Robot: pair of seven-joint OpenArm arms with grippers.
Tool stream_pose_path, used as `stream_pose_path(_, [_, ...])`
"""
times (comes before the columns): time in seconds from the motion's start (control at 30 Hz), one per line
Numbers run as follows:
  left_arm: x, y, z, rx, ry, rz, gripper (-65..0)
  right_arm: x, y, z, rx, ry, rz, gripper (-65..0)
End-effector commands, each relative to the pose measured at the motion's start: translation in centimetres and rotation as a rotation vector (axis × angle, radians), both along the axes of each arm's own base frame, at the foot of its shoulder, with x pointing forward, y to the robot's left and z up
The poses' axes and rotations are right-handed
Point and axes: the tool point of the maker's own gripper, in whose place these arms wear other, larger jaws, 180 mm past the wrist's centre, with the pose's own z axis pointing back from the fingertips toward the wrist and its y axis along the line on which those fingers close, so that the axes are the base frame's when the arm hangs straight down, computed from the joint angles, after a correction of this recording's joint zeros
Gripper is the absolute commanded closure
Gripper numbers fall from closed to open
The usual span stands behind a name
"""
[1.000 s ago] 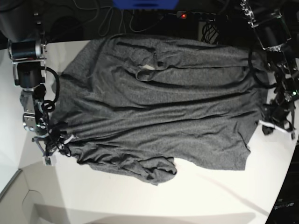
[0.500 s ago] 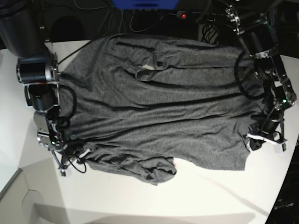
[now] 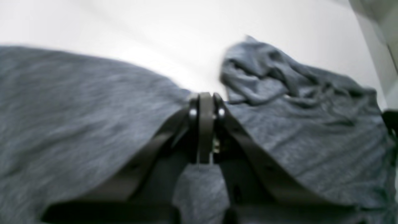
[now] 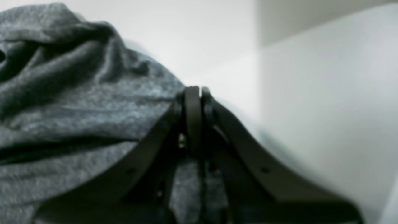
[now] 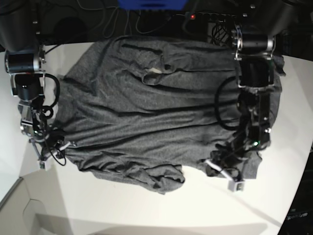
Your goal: Layout the t-shirt on the table in an organized manner, then fold the t-shirt properly
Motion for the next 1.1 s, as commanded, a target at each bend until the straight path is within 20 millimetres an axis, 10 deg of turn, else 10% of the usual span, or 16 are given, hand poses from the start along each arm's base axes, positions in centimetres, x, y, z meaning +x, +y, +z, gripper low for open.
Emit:
stream_pose_path(0.0, [1.6, -0.1, 2.0, -0.004, -0.052, -0.004, -2.8, -0.6, -1.5, -0.2, -0.031, 0.045, -0.010, 0.0])
stream_pose_path(0.37, [3.6, -6.1, 1.4, -0.120, -0.060, -0.024, -38.8, -1.9, -5.0, 0.5, 0.031, 0.055, -0.134, 0.0])
stream_pose_path(0.77, [4.2, -10.9, -2.4, -0.113, -0.083, -0.004, -40.0, -2.5, 0.4, 8.8, -0.092, -0.168, 0.074, 0.0])
stream_pose_path(1.07, [5.0, -10.8, -3.0, -0.128, -0.098, 0.032, -40.1, -5.0, 2.8, 10.0, -0.135, -0.157, 0.149, 0.0])
